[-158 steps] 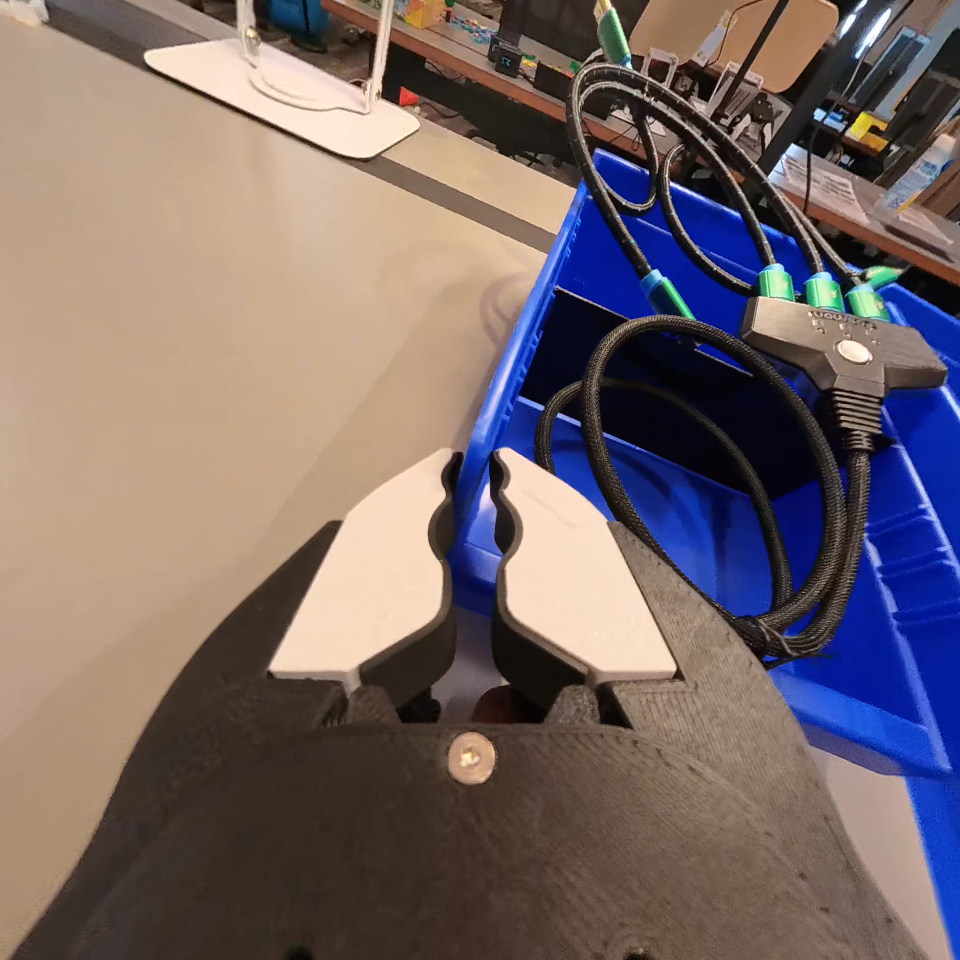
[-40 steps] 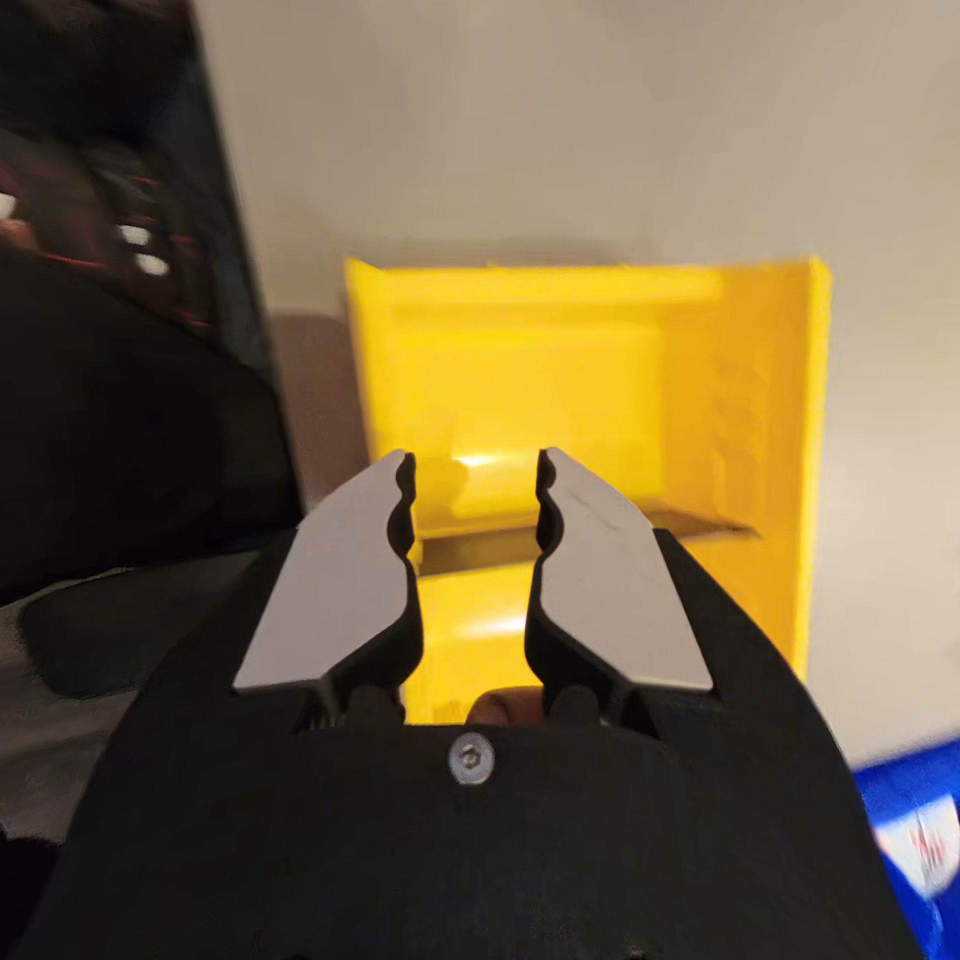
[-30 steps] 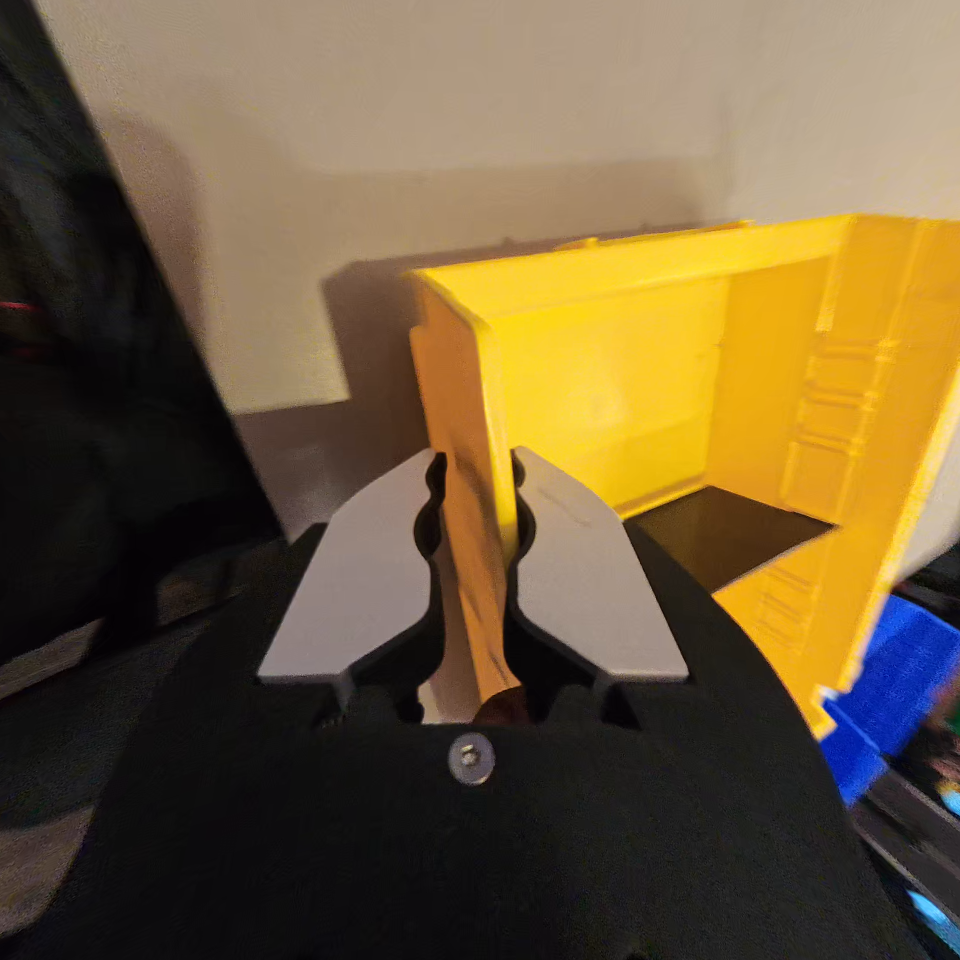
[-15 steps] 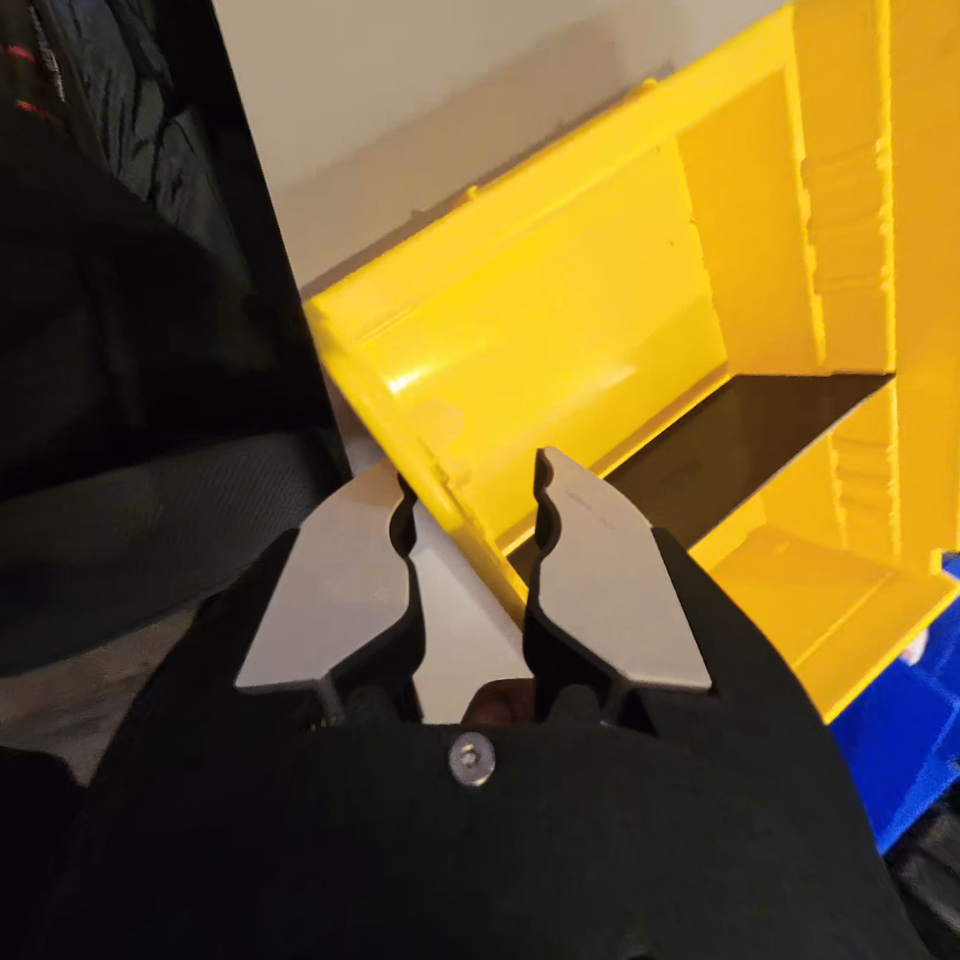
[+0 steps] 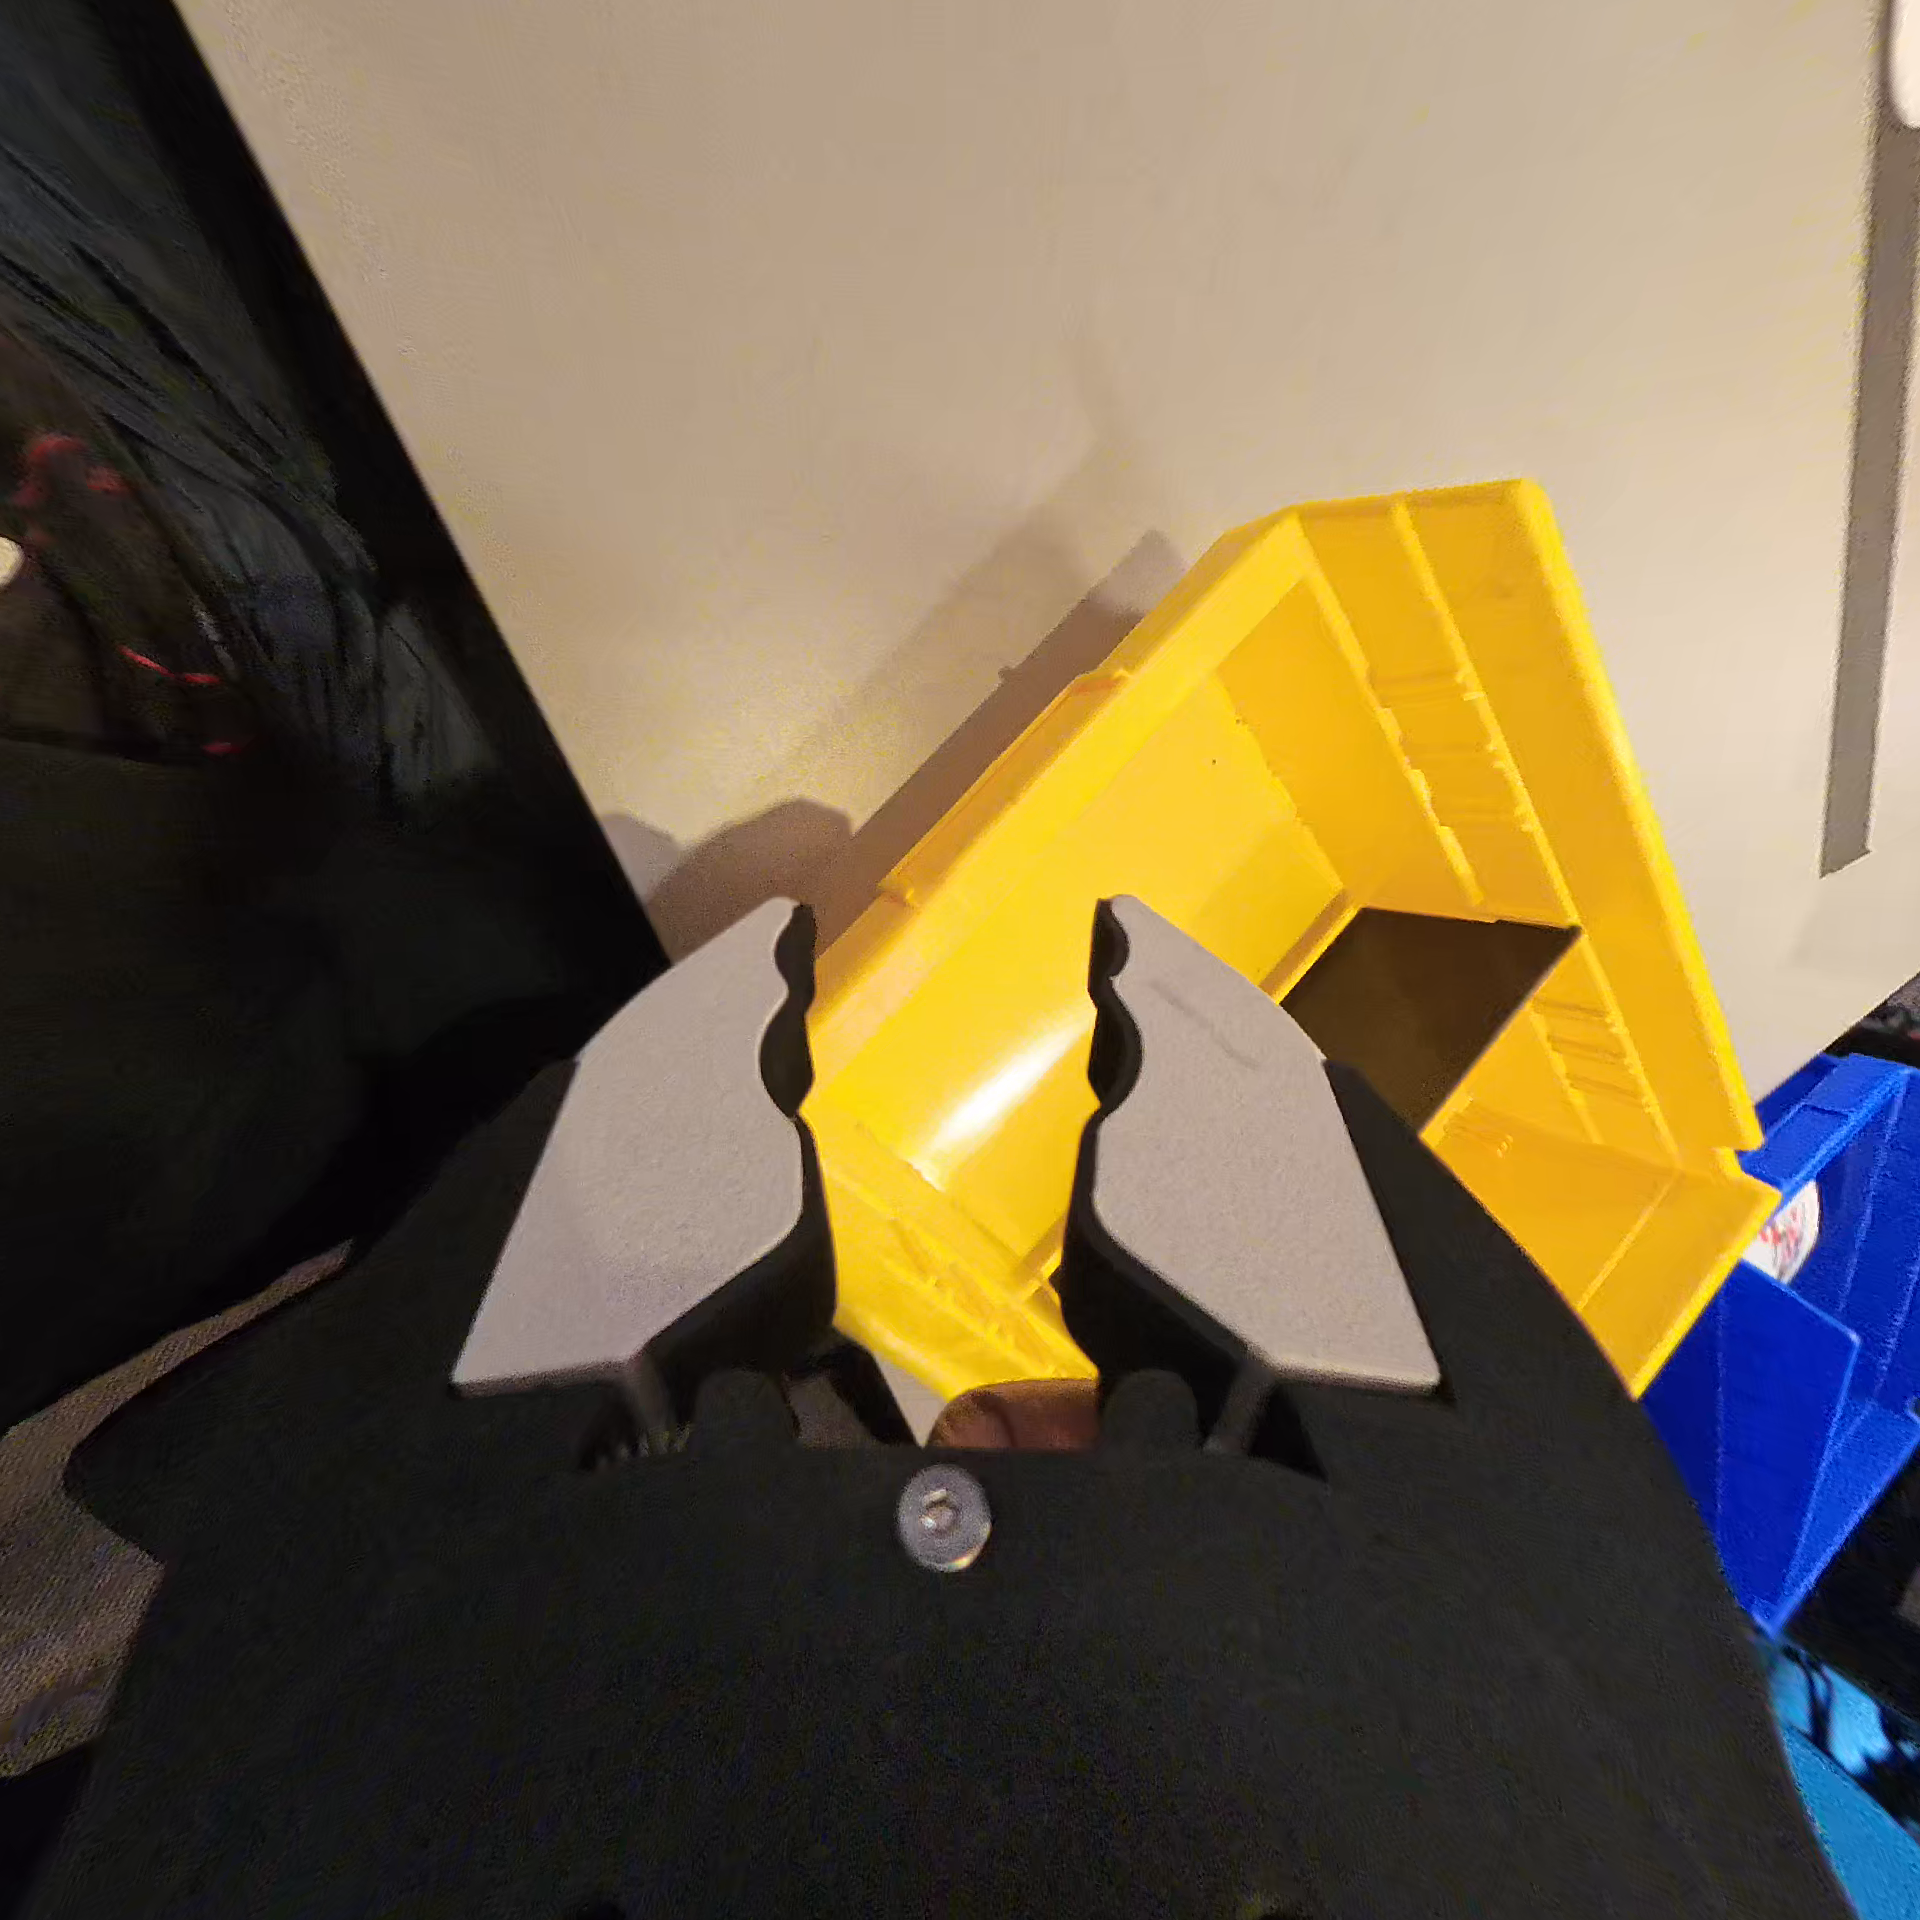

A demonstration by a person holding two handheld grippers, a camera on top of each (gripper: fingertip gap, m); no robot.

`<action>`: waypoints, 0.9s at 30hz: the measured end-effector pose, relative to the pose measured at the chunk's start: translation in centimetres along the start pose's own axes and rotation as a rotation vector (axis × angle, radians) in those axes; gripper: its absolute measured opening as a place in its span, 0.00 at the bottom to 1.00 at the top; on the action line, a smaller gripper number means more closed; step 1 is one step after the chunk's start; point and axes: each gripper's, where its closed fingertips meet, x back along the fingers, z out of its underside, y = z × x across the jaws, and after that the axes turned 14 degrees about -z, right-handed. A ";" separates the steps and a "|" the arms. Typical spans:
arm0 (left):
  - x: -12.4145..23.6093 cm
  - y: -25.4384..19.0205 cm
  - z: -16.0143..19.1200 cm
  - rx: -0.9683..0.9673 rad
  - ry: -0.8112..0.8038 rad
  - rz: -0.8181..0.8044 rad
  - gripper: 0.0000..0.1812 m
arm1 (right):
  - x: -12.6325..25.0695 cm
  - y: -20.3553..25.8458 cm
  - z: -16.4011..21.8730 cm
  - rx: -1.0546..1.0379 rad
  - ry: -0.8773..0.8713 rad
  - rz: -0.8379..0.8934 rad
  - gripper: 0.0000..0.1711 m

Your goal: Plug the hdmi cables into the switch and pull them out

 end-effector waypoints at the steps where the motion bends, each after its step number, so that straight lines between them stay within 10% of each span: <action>1: -1.1 0.3 0.3 -0.011 0.052 -0.022 0.30 | -0.7 -0.4 0.0 -0.005 0.035 -0.006 0.30; 7: -5.1 1.2 2.9 -0.100 0.221 -0.091 0.15 | -4.1 -1.8 3.0 -0.021 0.240 -0.102 0.32; 27: -5.0 1.8 7.2 -0.161 0.214 -0.145 0.16 | -7.3 -7.1 9.2 -0.189 0.358 -0.157 0.22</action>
